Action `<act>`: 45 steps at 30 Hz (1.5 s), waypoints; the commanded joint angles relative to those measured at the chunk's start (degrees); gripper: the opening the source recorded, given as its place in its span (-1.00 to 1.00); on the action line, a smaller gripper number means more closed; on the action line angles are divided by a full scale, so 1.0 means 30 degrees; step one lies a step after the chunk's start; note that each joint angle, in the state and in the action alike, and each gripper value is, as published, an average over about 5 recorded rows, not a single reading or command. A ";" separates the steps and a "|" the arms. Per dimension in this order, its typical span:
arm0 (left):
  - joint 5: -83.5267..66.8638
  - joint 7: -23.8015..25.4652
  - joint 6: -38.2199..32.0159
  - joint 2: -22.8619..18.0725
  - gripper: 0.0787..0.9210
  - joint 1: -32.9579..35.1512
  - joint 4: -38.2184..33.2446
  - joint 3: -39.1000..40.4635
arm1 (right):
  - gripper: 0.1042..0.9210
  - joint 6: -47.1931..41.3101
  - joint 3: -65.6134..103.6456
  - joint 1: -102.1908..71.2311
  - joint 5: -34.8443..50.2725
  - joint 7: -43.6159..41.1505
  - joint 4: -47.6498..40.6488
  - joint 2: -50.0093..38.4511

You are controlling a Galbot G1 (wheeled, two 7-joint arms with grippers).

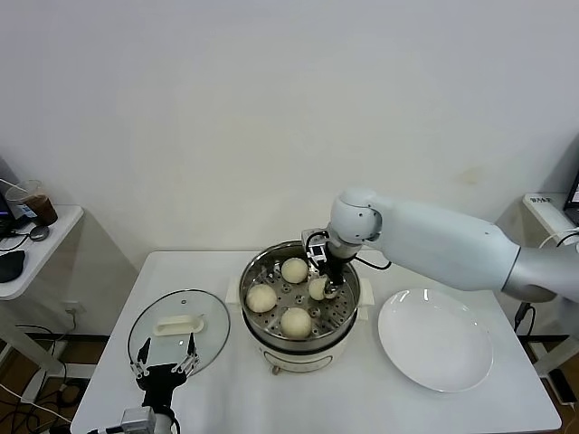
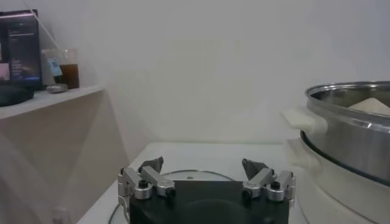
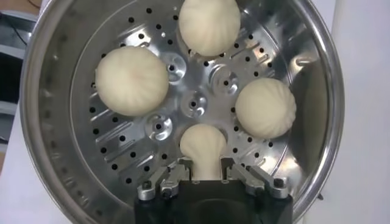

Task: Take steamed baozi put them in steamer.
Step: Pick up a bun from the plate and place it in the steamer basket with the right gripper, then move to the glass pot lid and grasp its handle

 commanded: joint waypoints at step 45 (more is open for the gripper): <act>0.1402 0.0692 -0.3705 0.0858 0.77 0.0366 0.0649 -0.0996 | 0.76 1.0870 3.7586 -2.9913 0.8113 1.8531 0.6354 0.5020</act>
